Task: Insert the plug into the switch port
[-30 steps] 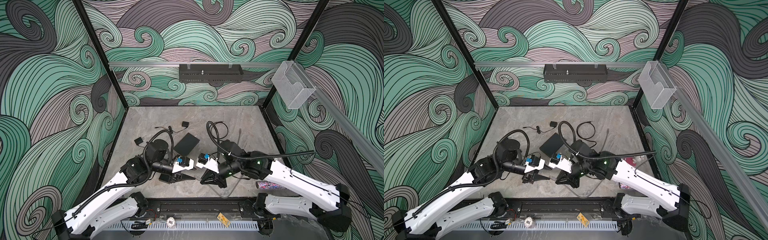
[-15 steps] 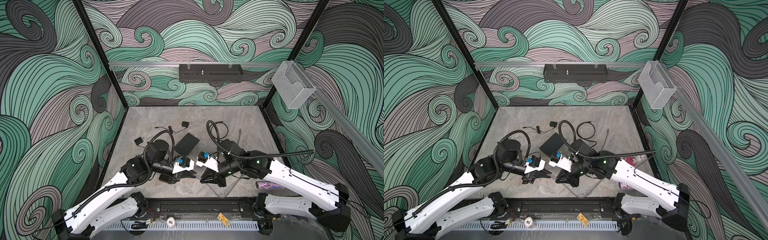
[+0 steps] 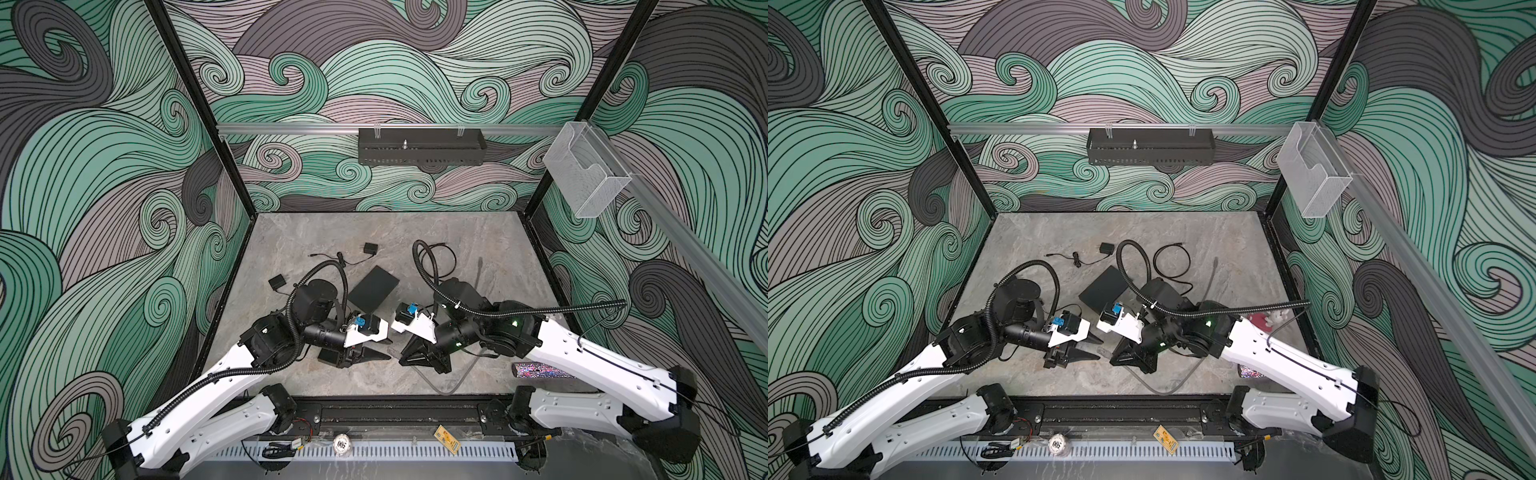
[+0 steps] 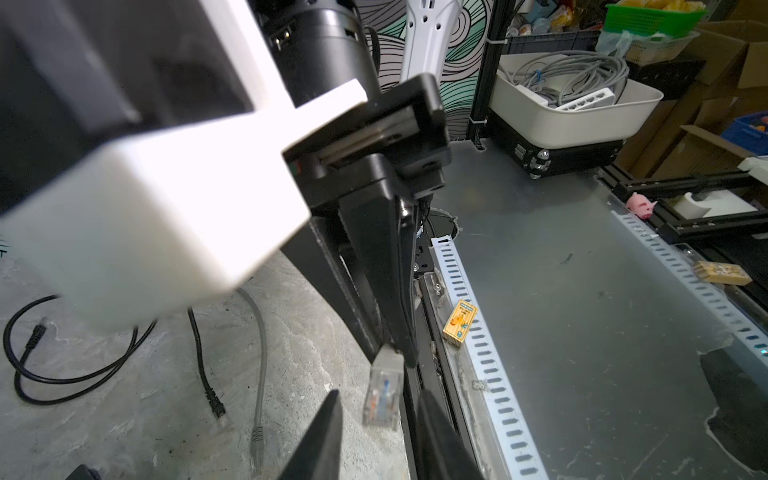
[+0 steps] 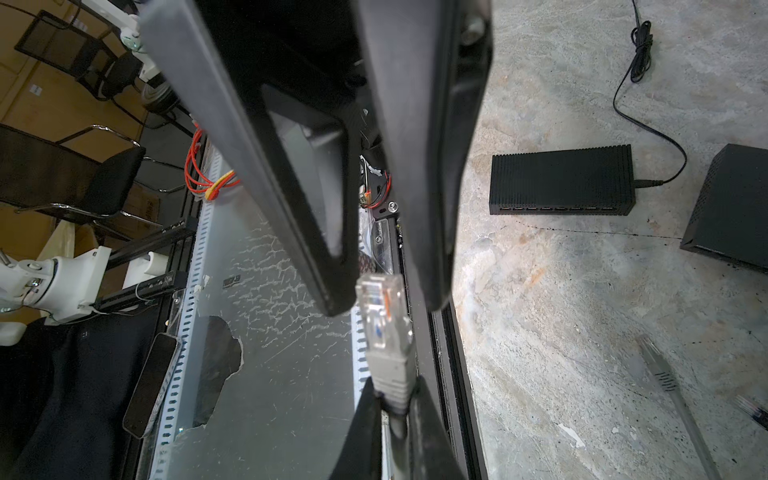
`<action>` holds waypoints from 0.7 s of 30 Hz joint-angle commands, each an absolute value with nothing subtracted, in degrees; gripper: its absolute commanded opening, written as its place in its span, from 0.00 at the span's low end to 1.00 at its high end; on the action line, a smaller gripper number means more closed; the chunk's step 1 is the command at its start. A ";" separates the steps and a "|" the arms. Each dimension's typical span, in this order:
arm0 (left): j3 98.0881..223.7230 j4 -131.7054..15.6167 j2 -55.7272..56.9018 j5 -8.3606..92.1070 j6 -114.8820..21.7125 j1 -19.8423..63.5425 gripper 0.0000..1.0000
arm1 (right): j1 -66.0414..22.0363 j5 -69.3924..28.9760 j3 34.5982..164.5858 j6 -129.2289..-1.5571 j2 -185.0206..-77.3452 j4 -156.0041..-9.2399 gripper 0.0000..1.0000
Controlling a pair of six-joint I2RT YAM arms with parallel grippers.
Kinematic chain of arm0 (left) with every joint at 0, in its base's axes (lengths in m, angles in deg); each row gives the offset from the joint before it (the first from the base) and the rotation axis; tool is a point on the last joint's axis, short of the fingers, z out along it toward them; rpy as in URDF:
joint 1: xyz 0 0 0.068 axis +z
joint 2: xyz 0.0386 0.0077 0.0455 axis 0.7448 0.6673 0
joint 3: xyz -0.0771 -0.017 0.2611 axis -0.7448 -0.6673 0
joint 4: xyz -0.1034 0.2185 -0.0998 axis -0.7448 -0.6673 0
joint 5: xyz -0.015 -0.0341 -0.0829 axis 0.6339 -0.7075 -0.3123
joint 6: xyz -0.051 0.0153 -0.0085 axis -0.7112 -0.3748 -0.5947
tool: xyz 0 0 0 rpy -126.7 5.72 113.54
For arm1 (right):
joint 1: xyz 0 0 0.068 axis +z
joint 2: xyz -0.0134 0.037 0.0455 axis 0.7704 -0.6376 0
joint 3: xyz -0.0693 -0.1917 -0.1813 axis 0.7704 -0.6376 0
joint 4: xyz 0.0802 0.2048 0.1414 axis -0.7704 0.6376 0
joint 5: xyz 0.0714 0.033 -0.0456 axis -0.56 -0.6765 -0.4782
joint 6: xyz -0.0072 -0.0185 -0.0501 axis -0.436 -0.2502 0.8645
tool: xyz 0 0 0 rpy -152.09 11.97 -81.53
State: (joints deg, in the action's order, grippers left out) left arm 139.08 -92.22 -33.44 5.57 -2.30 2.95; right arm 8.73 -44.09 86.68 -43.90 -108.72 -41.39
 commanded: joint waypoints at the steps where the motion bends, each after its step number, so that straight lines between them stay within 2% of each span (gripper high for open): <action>1: 139.79 -92.19 -34.19 5.19 -2.90 2.54 0.40 | 8.32 -46.25 88.42 -44.71 -109.36 -42.23 0.05; 3: 139.79 -91.91 -34.12 5.24 -3.17 2.53 0.40 | 8.27 -46.37 88.78 -44.79 -109.71 -42.21 0.05; 9: 139.97 -92.39 -33.48 4.56 -3.13 2.44 0.30 | 8.31 -45.70 89.29 -44.88 -109.99 -42.34 0.06; 14: 140.05 -93.13 -33.22 4.01 -2.64 2.35 0.18 | 8.22 -44.63 89.65 -45.21 -109.82 -42.31 0.06; 19: 140.07 -93.68 -33.04 3.85 -2.29 2.35 0.18 | 8.02 -44.06 90.01 -45.67 -109.66 -42.44 0.06; 21: 140.06 -93.90 -33.11 3.83 -2.16 2.35 0.12 | 7.94 -44.00 90.01 -45.67 -109.72 -42.46 0.07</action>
State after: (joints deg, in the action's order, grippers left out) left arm 139.08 -92.37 -33.26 5.51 -2.65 2.93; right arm 8.46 -44.74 88.05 -45.10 -109.99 -41.68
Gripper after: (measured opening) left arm 0.134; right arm 0.109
